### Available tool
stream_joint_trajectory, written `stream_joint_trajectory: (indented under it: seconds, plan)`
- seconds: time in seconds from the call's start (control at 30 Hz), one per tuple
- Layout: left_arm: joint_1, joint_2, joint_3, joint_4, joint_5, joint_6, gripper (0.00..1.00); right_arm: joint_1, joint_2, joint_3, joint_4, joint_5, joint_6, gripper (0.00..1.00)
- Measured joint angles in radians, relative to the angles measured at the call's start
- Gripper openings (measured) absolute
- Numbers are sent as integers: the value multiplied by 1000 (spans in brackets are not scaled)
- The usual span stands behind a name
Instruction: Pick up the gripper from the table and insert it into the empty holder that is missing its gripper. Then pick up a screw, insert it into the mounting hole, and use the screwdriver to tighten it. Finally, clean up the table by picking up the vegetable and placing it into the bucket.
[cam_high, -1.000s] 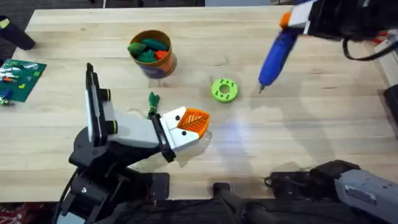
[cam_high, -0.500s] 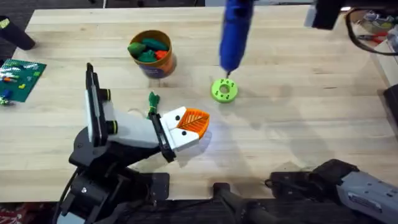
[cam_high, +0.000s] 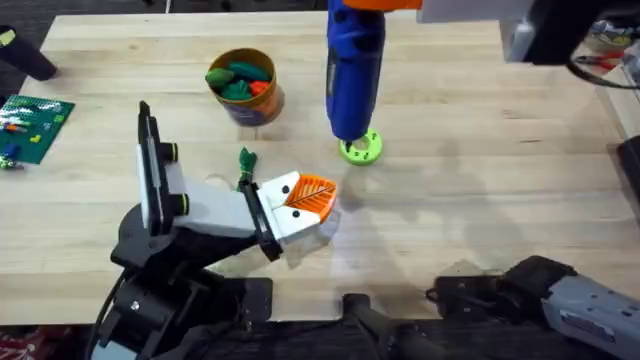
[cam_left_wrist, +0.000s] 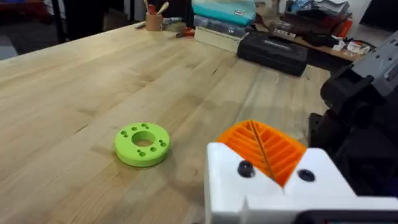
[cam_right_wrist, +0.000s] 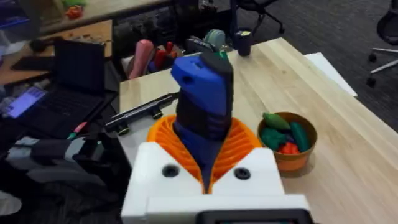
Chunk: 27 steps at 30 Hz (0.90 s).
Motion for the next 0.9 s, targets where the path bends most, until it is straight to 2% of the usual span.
stream_joint_trajectory:
  seconds: [0.2, 0.3, 0.47, 0.6, 0.9]
  plan:
    - [0, 0, 0, 0, 0, 0, 16, 0, -4, -1, -46, -38, -9, 32]
    - [0, 0, 0, 0, 0, 0, 16, 0, -31, -33, -15, -44, -18, 32]
    - [0, 0, 0, 0, 0, 0, 16, 1, -103, -178, 245, -62, 9, 32]
    - [0, 0, 0, 0, 0, 0, 16, 17, -89, -265, 476, -69, 40, 32]
    - [0, 0, 0, 0, 0, 0, 16, 161, 64, -289, 631, -78, 61, 32]
